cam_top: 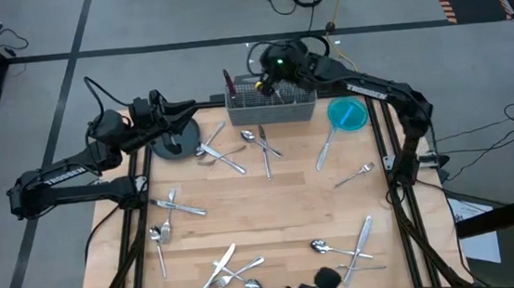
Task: Sort silverware
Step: Put the spoon into the silverware basket
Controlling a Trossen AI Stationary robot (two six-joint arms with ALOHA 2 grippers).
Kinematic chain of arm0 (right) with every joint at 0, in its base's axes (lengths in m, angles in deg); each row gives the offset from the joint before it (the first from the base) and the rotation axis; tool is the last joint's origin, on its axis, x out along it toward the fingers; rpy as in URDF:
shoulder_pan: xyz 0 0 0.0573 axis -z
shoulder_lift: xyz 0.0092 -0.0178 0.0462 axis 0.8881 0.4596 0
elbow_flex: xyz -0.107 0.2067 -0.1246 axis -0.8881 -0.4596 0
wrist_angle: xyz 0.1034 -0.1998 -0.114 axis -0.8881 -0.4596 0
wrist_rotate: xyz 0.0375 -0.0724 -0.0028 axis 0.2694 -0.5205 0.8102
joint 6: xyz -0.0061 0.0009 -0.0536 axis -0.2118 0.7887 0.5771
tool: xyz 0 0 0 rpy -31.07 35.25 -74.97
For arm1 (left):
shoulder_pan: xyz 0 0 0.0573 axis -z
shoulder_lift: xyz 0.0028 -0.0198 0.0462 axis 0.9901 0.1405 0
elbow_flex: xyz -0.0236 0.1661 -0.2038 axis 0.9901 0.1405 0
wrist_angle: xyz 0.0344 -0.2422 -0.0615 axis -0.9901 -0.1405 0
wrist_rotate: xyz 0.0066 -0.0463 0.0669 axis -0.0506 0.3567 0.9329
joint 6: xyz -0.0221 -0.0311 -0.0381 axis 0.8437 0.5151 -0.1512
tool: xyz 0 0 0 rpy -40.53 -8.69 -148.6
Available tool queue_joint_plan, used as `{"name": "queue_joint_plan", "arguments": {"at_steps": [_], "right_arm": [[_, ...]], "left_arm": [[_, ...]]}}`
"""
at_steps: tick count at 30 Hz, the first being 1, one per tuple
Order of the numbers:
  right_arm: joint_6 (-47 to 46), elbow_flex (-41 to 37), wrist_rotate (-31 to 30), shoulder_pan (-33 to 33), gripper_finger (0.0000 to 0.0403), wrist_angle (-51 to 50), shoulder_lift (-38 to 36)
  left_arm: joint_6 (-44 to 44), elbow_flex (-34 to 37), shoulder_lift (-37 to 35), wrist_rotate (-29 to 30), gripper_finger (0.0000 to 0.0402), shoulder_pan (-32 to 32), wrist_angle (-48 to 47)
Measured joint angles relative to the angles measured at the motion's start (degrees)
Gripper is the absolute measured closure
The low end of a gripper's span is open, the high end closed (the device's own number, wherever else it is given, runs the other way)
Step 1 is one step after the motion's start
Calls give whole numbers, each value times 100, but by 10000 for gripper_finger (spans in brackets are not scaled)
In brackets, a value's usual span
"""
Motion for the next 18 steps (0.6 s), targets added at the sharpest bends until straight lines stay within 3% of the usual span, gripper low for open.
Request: {"name": "queue_joint_plan", "arguments": {"at_steps": [12,18], "right_arm": [[61,105,280,0,400,-253,953],[177,106,563,0,346,-231,898]], "left_arm": [[0,0,0,-2,308,1,-481],[1,0,0,-14,308,0,-899]]}}
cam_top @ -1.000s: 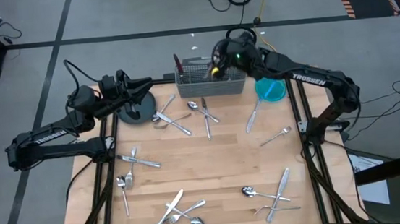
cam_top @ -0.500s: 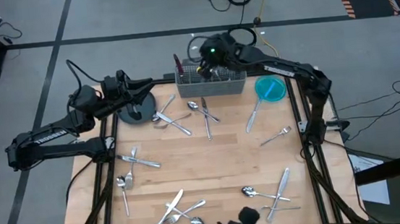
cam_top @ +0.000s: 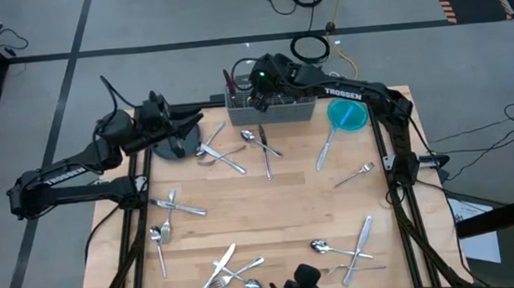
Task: Sort silverware
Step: Put the spoon into the silverware basket, then put the fork into the silverware basket
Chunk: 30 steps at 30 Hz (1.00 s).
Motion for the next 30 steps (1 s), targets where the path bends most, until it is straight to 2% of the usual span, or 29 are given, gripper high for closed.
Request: {"name": "queue_joint_plan", "arguments": {"at_steps": [4,7,10,16,21,24,30], "right_arm": [[-5,8,10,-2,276,-44,-102],[-51,8,9,-40,224,-151,-299],[-7,135,22,-129,189,-279,-717],[482,499,-67,-430,174,-372,-1730],[652,554,-449,-718,183,-481,-2494],[621,554,-739,-888,185,-865,-2748],[301,550,-818,-1067,186,-1742,-2956]], "left_arm": [[-1,0,0,-287,308,-1,-187],[46,0,-75,-1051,308,14,-600],[428,-2,-179,-1688,308,144,-1515],[725,0,-143,-2000,308,1054,-3746],[2093,2,-85,-2006,308,2412,-4223],[3240,2,-9,-1537,308,3370,-3997],[5634,0,575,992,308,5147,-3724]]}}
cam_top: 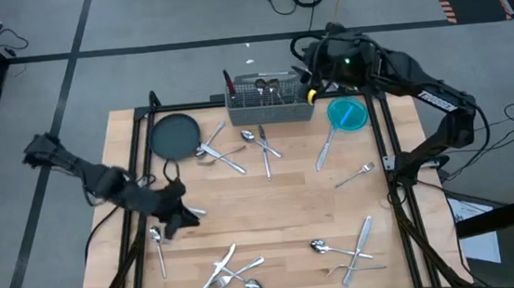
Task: Sort silverware
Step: Put the fork into the silverware basket
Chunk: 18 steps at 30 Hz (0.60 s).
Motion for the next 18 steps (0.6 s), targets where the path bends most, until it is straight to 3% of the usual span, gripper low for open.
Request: {"name": "queue_joint_plan", "arguments": {"at_steps": [3,5,12,18], "right_arm": [[-133,-4,13,-71,186,-421,-3],[-216,-4,190,-170,186,-705,15],[-221,-11,1625,-1000,186,-1725,377],[404,-689,2491,-1926,186,-1279,705]], "left_arm": [[986,0,596,940,308,593,29],[1407,0,1057,1270,308,862,139],[2324,2,2656,1681,308,1403,1866],[2833,2,3222,2324,308,1693,2879]]}}
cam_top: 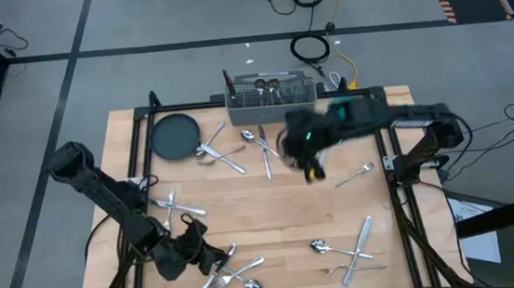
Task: Sort silverware
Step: Put the fork into the silverware basket
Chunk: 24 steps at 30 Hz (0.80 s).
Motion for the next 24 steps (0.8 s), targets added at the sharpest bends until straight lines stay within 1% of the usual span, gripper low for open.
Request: {"name": "queue_joint_plan", "arguments": {"at_steps": [3,6,7,10,13,16,19,22,24], "right_arm": [[71,-649,654,-315,186,809,68],[-50,-1414,1424,-555,186,1968,62],[-166,-1650,1488,-640,186,2310,63],[-443,-2305,1433,-923,186,3507,98],[-711,-2778,1139,-1224,186,4799,338],[-930,-2829,1136,-1441,186,5811,813],[-1165,-2693,1146,-1545,186,6630,1327],[-1401,-2502,1142,-1596,186,6959,1861],[-1471,-2322,1138,-1655,186,6945,2185]], "left_arm": [[241,-2,69,525,308,206,110],[74,-2,2,1259,308,438,282],[-128,-2,-30,1567,308,535,422],[-1019,-11,-98,2343,308,854,1132],[-1851,-11,-118,2913,308,1086,1832],[-2377,-11,-118,3163,308,1229,2313],[-2799,-11,-118,3259,308,1309,2556],[-3125,-11,-118,3283,308,1357,2753],[-3265,-11,-118,3291,308,1391,2775]]}}
